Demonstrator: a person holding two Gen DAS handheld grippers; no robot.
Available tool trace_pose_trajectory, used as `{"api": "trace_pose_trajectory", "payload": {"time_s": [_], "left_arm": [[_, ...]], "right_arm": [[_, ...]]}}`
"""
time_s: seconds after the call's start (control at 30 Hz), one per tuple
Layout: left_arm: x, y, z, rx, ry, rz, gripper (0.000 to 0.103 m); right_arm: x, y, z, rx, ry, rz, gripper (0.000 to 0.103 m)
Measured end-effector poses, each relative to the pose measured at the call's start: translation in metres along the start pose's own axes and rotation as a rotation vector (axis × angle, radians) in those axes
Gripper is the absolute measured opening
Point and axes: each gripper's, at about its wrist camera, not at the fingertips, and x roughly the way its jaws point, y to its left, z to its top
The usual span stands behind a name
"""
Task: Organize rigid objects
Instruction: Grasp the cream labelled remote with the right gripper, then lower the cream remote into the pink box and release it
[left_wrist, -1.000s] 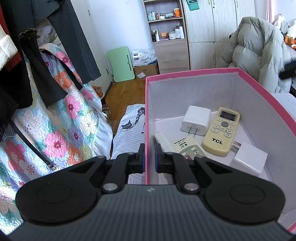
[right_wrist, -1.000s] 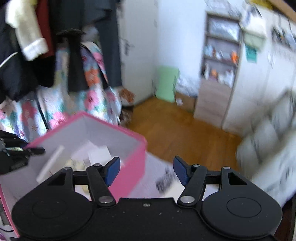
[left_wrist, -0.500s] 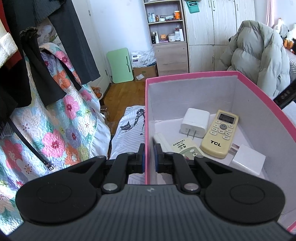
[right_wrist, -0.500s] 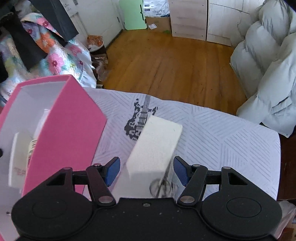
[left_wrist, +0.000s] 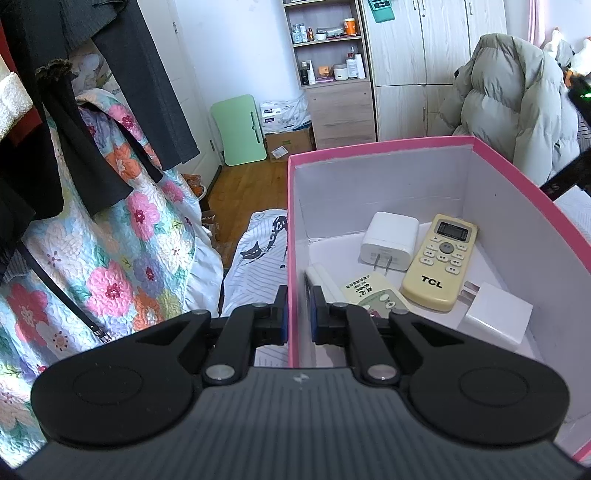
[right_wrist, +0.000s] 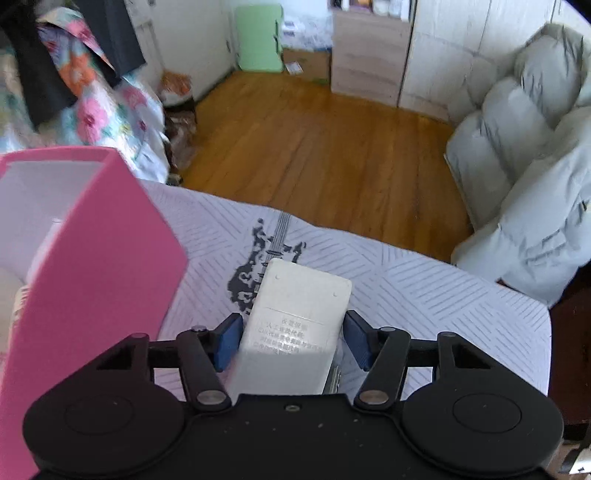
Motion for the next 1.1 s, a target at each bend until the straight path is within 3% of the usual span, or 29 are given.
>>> {"api": "trace_pose_trajectory", "payload": {"time_s": [0.23,0.5,0.77,0.97,1.1], "left_arm": [[0.000,0.001,0.000,-0.003,0.000,-0.001,0.008],[-0.002,-0.001,-0.001,0.013,-0.018,0.011,0.008],[-0.001,-0.004,0.001,0.035,-0.015,0.030,0.008],[-0.001,-0.005,0.000,0.043,-0.014,0.036,0.008],[0.001,-0.004,-0.001,0.025,-0.005,0.025,0.008]], "right_arm": [[-0.069,0.010,-0.031,-0.019,-0.164,0.061,0.062],[-0.134,0.032,-0.059,-0.107,-0.340,0.033,0.059],[-0.174,0.059,-0.057,-0.208,-0.479,0.002,0.058],[-0.197,0.072,-0.054,-0.235,-0.534,0.012,0.057],[-0.217,0.082,-0.044,-0.233,-0.575,0.074,0.057]]}}
